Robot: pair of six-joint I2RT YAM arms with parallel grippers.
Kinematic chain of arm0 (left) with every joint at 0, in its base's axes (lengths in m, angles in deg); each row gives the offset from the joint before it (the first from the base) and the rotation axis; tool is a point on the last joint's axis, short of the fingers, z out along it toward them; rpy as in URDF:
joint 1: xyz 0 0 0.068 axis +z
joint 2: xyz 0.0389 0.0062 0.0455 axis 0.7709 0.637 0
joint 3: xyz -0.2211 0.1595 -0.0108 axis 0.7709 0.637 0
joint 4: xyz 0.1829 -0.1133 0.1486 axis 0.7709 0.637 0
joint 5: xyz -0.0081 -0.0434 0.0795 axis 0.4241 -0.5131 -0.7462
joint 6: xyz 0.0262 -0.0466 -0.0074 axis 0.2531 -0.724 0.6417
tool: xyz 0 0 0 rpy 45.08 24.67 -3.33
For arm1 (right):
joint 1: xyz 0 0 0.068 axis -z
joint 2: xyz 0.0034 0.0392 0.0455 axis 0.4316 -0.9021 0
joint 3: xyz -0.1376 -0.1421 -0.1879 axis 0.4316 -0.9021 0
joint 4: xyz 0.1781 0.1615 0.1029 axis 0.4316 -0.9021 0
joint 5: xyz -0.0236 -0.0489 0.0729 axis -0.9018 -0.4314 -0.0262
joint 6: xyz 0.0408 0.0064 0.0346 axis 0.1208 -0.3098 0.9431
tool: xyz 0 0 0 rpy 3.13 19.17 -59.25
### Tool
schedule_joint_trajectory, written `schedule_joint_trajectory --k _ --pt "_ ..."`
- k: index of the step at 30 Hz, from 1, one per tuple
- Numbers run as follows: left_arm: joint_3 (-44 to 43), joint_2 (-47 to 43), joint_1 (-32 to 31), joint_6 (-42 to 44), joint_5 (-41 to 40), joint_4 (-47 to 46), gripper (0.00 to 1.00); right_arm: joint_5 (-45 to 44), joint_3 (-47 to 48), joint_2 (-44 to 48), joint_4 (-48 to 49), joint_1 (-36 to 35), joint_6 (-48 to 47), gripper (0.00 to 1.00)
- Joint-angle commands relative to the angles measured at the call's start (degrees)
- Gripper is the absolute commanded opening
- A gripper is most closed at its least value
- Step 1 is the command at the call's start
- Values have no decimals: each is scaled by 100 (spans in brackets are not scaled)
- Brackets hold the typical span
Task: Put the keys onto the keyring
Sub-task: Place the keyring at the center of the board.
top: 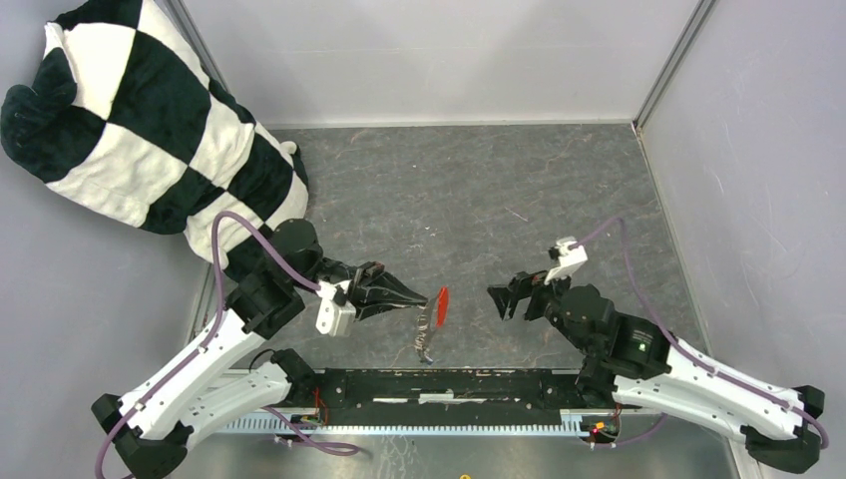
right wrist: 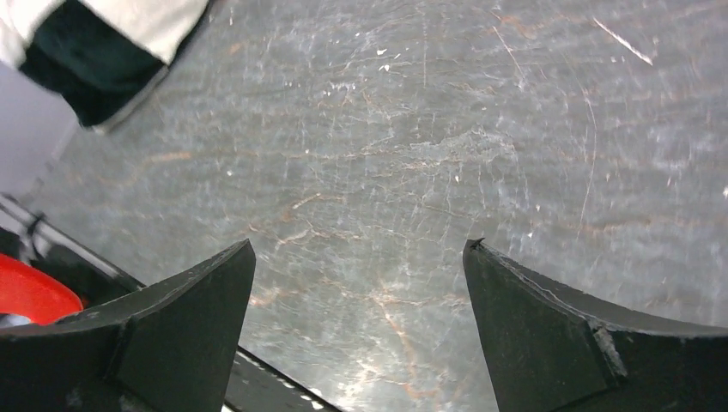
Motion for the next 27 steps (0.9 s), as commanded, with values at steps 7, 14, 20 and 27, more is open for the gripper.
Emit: schedule_joint_trajectory --k 7,14,20,27 --pt "-147 90 -81 -2977 189 -2481 2 -1026 717 -117 -2937 -28 2700 98" --pt "-60 191 -113 -4209 17 -3252 2 -347 1484 -2068 -4812 -18 3228 98" --pt "-45 154 -133 -4339 -20 -3363 2 -8 929 -1831 -5046 257 4385 98" --pt "81 180 -133 -4407 -58 -3264 2 -90 -89 -273 -5047 515 5488 98"
